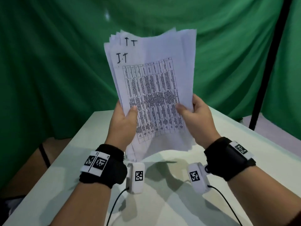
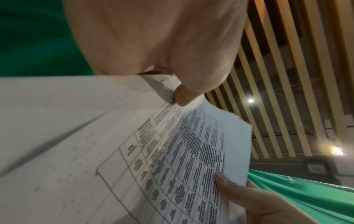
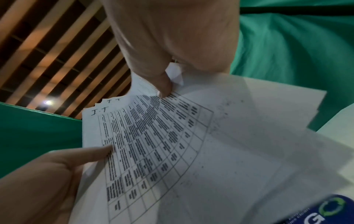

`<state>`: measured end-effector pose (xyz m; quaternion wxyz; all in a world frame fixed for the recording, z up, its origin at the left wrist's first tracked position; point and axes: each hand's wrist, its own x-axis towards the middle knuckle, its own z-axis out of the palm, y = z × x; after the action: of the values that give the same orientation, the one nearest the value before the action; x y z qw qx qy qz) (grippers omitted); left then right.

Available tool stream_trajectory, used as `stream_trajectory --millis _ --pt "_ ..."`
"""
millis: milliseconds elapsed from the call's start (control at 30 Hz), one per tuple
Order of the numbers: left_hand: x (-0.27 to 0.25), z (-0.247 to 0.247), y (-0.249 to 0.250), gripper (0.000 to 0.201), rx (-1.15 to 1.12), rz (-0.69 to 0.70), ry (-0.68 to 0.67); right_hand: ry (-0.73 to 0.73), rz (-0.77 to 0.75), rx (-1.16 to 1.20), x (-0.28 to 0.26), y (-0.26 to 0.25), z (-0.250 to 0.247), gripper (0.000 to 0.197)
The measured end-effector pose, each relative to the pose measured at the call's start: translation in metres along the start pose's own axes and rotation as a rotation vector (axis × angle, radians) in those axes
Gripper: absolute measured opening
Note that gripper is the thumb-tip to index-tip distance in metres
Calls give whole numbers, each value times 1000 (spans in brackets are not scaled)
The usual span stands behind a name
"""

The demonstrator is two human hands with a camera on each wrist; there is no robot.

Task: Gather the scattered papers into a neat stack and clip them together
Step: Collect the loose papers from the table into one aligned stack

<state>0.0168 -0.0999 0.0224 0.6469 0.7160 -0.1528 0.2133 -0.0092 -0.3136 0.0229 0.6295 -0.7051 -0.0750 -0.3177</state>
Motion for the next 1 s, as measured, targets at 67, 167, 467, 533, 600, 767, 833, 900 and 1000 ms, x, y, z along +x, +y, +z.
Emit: stream_trajectory --millis 67,167,467,533,600,767,833,900,1000 --pt "8 5 0 39 -4 -28 12 53 -28 -22 5 8 6 28" --pt "15 5 -11 38 24 -86 -9 72 -20 -74 6 25 11 31" --pt "12 7 -31 41 69 -45 -15 -55 73 -112 -5 45 10 30" --pt "13 8 -27 39 72 -26 -8 -56 59 -95 -4 39 7 31" --pt "16 6 -24 40 70 -25 1 -65 68 -64 -3 33 5 24" --pt "10 6 -28 33 80 -68 32 -102 141 -63 -9 34 6 22" --pt "12 9 -26 26 64 -58 60 -89 128 -44 -6 33 6 22" --pt "14 10 -24 22 53 -64 65 -96 128 -30 -5 33 6 25" --pt "10 10 -32 18 52 -139 14 -115 173 -64 -8 40 5 31"
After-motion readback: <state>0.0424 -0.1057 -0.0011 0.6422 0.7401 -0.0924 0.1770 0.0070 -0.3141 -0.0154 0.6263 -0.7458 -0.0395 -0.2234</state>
